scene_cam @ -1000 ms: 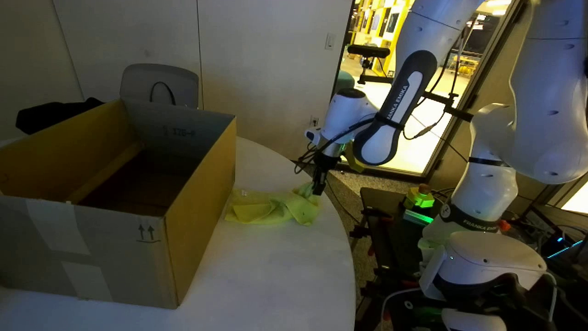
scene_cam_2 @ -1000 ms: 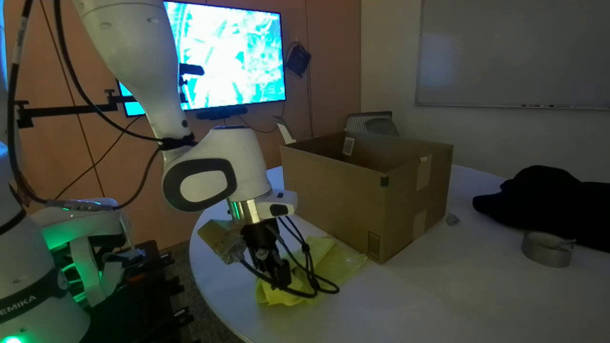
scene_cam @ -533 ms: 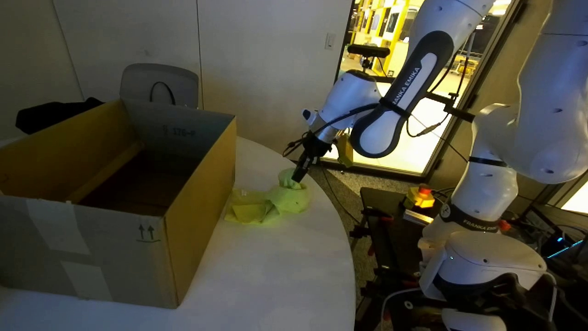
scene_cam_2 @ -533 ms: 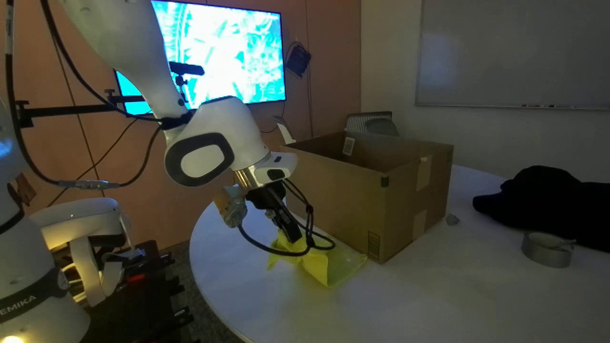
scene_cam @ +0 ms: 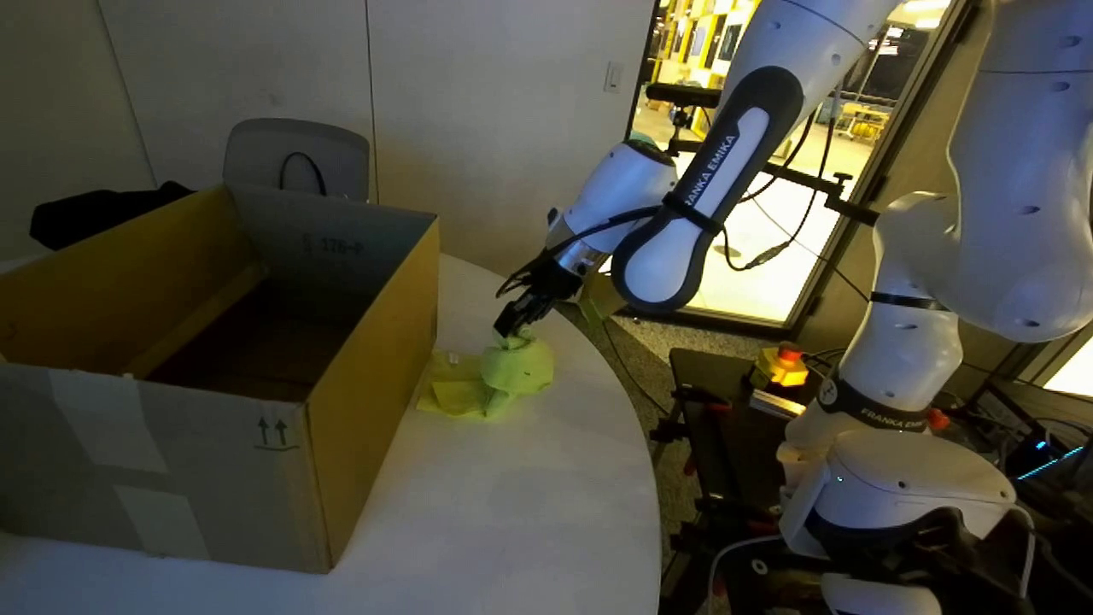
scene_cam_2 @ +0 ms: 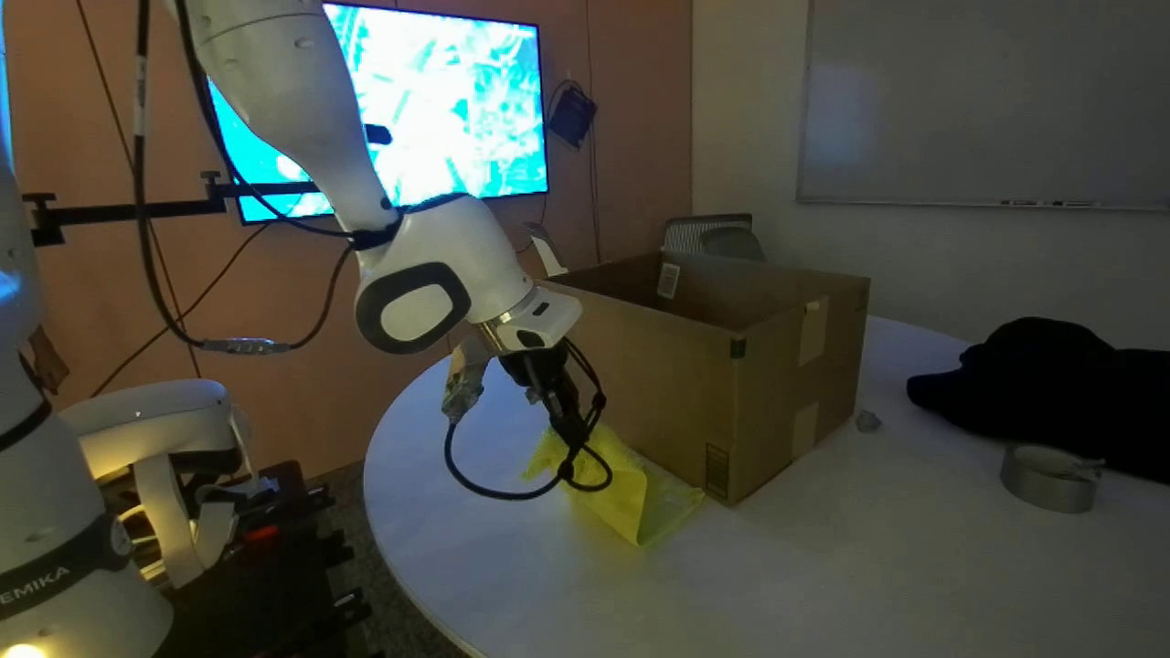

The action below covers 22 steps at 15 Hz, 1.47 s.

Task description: Pick up the marker from the table and wrap it on the cloth, then pick up the cloth and put it in the box

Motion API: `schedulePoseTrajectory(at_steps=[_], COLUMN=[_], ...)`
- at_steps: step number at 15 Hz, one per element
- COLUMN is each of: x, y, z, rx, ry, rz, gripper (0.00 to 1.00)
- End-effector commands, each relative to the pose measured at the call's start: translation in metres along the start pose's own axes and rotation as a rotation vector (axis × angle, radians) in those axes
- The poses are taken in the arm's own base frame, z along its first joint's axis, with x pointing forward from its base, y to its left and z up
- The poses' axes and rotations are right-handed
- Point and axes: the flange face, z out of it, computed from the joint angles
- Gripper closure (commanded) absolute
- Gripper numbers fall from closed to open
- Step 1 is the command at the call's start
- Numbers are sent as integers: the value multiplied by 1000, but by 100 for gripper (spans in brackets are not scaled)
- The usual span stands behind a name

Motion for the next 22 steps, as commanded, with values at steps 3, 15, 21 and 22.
schedulePoseTrajectory(at_steps=[3, 15, 21, 22], x=[19, 24, 31, 35], y=[-18, -75, -78, -78], z=[25, 47, 8, -1], rx=[12, 34, 76, 84], ry=[60, 73, 41, 31], rz=[284, 319, 156, 108], gripper=[98, 45, 1, 0])
